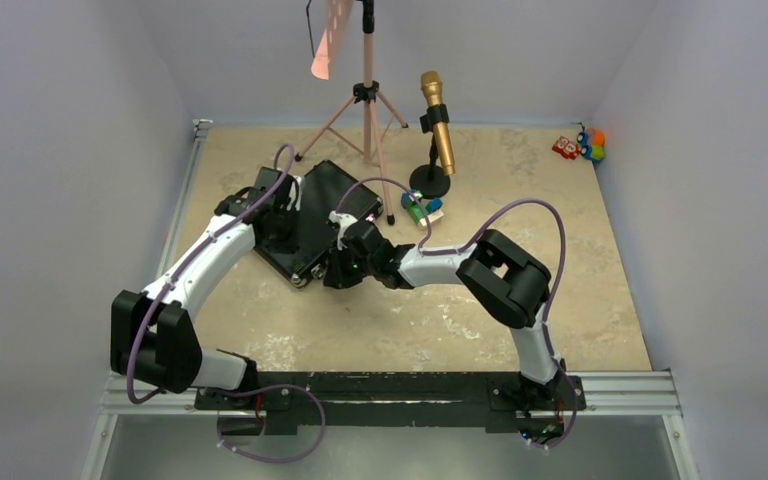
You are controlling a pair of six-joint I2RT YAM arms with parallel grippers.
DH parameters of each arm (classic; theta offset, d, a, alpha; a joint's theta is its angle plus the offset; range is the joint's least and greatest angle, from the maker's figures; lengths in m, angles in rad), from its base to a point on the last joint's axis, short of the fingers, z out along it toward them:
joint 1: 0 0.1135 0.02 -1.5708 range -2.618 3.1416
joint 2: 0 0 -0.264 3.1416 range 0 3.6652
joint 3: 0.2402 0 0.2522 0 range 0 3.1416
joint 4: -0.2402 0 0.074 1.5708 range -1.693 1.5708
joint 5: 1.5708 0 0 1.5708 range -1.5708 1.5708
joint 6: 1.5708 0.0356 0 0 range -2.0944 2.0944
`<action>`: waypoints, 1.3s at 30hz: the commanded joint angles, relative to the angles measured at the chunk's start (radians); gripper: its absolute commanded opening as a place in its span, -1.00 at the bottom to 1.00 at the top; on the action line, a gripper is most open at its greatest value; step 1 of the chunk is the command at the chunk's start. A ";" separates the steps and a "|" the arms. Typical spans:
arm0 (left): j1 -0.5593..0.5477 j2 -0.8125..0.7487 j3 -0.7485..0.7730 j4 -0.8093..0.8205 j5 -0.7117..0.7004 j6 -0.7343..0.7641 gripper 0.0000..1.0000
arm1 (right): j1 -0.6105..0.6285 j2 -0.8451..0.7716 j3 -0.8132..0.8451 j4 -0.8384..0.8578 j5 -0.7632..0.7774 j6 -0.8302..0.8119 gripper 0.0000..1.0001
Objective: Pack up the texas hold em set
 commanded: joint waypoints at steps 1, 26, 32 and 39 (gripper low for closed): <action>0.000 -0.021 -0.003 0.022 -0.017 0.026 -0.59 | 0.007 -0.005 0.021 0.068 0.032 -0.014 -0.62; -0.003 -0.117 -0.025 0.061 -0.036 0.024 -0.39 | 0.007 -0.004 -0.066 0.205 0.100 0.011 -0.45; -0.001 -0.197 -0.050 0.088 -0.083 0.016 -0.08 | 0.005 -0.127 -0.165 0.211 0.132 -0.008 -0.09; 0.011 -0.286 -0.082 0.126 -0.133 -0.004 0.91 | -0.120 -0.309 -0.272 0.153 0.145 -0.030 0.34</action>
